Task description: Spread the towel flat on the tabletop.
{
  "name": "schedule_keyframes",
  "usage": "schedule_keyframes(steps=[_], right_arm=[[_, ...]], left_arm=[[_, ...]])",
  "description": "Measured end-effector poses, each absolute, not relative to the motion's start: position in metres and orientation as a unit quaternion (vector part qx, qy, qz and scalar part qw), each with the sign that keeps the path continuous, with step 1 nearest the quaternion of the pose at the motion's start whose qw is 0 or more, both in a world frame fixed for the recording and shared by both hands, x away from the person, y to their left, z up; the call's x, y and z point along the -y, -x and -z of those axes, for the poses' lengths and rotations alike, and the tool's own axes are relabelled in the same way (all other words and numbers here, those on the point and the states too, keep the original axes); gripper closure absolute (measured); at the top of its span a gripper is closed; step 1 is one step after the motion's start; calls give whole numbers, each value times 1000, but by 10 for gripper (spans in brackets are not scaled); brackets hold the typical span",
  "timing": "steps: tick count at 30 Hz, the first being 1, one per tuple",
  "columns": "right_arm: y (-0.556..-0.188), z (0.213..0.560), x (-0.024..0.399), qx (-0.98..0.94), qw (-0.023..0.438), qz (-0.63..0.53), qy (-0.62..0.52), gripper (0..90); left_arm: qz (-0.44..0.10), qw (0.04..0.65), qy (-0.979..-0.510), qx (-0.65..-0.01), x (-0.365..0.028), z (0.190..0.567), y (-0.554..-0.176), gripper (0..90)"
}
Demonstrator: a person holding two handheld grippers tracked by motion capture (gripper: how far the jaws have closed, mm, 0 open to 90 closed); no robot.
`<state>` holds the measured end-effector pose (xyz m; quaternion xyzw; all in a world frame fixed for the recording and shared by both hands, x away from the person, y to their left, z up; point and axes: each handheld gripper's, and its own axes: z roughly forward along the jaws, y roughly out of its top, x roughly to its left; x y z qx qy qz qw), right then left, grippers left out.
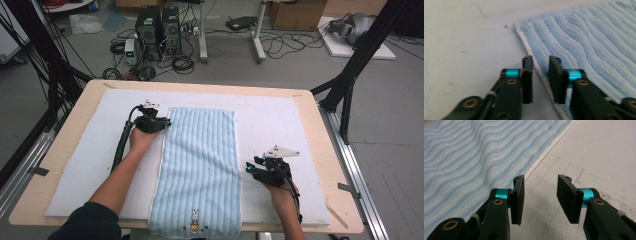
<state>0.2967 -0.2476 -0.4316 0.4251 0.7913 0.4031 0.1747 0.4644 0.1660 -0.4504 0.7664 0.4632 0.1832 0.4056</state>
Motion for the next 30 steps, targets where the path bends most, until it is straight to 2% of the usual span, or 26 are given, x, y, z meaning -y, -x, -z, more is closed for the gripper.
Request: schedule_keyframes(steps=[1,6,7,9,13,17,18,22,24,26,28,30], right_arm=[[-300,431,247,-792,175,-403,-425,575],[-325,431,240,-787,183,-402,-431,586],[-332,431,238,-786,186,-402,-431,589],[-348,431,233,-786,185,-399,-434,593],[-383,434,219,-784,180,-394,-445,606],[-414,440,204,-779,174,-384,-464,618],[-420,441,201,-779,173,-382,-466,633],[-432,446,191,-789,187,-357,-464,853],[-434,445,190,-793,197,-344,-463,870],[-434,444,187,-793,229,-320,-465,873],[-436,444,191,-782,219,-330,-481,855],[-436,444,196,-776,216,-336,-488,705]], left_arm=[[-198,399,-769,-459,-165,450,-465,878],[-196,407,-746,-490,-172,450,-468,881],[-196,409,-746,-488,-172,450,-468,851],[-186,416,-740,-495,-176,448,-468,613],[-174,447,-730,-487,-181,442,-461,505],[-164,457,-735,-473,-183,437,-453,458],[-161,458,-736,-472,-184,436,-452,450],[-163,461,-737,-467,-183,432,-450,450],[-166,465,-735,-464,-184,433,-448,455],[-163,463,-736,-466,-185,435,-447,461],[-161,464,-736,-467,-186,439,-445,460],[-156,467,-734,-468,-189,442,-444,453]])
